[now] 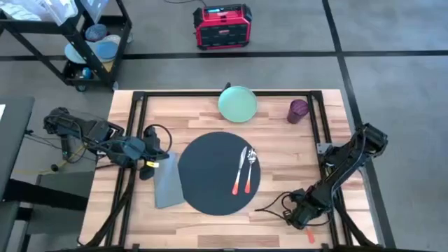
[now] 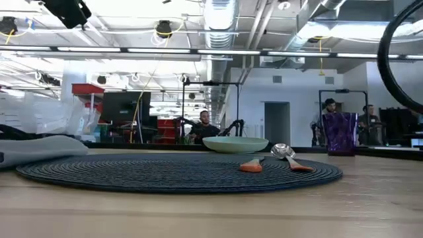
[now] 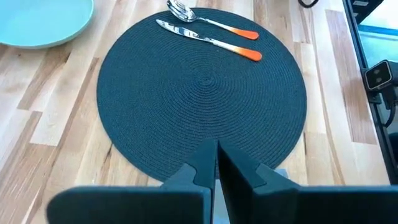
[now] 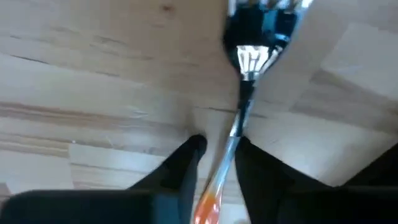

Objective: Set table place
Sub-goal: Put the orange fork on top of the gray table napkin

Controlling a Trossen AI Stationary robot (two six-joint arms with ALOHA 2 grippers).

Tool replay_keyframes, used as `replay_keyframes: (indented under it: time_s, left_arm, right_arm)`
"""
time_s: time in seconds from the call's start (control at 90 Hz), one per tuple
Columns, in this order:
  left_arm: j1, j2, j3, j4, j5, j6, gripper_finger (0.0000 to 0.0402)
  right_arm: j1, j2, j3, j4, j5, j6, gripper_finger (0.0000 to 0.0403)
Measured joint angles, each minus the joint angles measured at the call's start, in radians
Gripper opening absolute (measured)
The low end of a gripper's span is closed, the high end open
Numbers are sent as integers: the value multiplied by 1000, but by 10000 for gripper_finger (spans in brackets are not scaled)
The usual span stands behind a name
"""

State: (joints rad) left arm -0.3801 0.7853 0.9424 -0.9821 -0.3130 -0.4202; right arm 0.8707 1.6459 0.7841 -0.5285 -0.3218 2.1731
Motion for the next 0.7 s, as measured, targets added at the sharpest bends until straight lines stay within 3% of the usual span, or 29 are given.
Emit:
replay_keyframes:
  time_s: [0.089, 0.456, 0.7]
  left_arm:
    - [0, 0, 0, 0, 1, 3, 0]
    - [0, 0, 0, -4, 1, 27, 0]
    - [0, -31, 0, -80, -34, 49, 0]
  right_arm:
    - [-13, -14, -2, -29, -10, -25, 12]
    - [-65, -69, 96, -134, 47, -53, 1]
    - [-235, -70, 333, -362, 136, -343, 0]
